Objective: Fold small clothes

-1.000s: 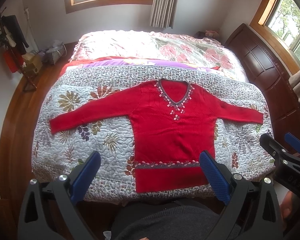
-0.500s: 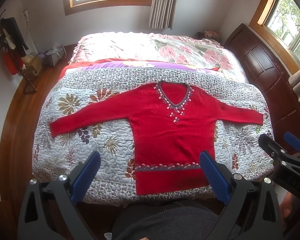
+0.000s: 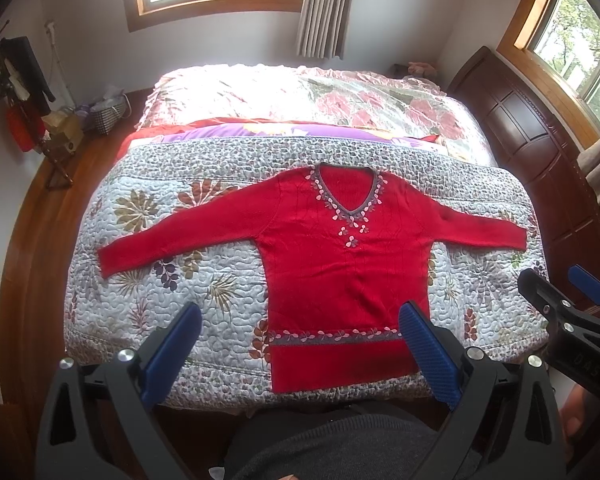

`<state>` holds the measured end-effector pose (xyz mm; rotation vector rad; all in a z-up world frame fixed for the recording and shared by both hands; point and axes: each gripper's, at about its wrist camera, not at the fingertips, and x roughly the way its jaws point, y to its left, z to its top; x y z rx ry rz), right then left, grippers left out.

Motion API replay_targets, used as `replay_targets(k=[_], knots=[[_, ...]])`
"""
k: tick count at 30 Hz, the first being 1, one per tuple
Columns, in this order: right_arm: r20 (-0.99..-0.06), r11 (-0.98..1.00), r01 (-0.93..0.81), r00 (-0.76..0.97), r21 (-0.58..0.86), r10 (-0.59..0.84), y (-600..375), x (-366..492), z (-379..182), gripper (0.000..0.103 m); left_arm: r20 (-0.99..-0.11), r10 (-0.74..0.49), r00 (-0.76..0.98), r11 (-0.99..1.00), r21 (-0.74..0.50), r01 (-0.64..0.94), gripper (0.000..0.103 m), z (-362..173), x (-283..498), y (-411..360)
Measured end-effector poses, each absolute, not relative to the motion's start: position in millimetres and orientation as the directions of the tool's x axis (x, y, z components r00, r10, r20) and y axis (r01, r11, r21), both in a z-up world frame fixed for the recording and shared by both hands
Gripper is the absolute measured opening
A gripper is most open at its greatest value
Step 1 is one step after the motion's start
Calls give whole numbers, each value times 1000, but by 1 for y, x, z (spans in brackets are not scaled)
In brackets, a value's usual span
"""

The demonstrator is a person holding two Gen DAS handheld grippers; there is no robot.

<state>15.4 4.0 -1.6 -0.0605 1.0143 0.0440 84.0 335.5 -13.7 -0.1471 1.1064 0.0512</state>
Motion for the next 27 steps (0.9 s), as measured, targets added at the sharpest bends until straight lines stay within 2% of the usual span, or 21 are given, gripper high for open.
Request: replay_targets(k=[27], knots=[[-854,999,-38,520,-30,-6,-3,25,-12,100,-897,-61,438,988,-117,-103,99,-28,105,333]])
